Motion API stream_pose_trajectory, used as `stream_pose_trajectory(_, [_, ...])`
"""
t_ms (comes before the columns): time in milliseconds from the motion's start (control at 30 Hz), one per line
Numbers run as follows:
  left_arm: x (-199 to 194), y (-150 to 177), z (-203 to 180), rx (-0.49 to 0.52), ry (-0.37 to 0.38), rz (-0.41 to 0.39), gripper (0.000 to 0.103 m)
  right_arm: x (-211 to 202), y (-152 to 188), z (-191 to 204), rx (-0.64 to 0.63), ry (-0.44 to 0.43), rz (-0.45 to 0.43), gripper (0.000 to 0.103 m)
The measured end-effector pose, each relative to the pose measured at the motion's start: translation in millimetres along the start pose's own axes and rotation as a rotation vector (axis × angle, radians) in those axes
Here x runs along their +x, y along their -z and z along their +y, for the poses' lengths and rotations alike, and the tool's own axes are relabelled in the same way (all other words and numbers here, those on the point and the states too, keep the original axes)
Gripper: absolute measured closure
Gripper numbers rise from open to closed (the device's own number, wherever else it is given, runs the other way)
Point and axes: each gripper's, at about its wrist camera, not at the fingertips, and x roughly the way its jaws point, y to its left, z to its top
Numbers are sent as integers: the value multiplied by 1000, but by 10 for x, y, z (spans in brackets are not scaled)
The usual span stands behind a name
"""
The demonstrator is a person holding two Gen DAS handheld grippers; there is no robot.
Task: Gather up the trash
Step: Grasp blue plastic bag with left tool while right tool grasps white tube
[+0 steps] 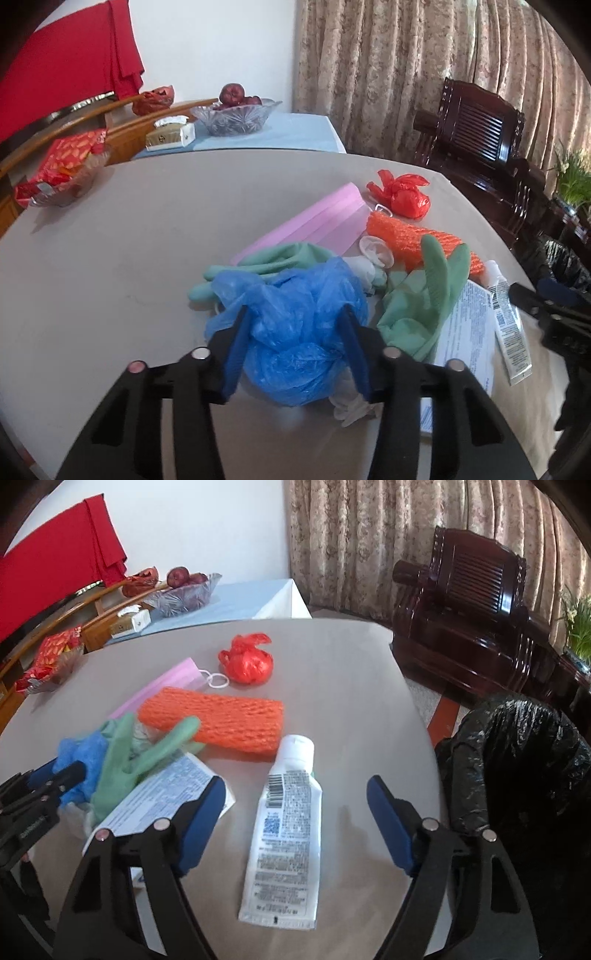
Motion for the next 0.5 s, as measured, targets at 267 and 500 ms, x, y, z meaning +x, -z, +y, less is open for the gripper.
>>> stream_pose_trajectory(267, [50, -16, -12, 1, 5, 3, 61, 379, -15, -65, 12, 36, 100, 34])
stream_pose_trajectory(500, [103, -46, -13, -11, 11, 11, 62, 402, -27, -51, -16, -8, 114, 62])
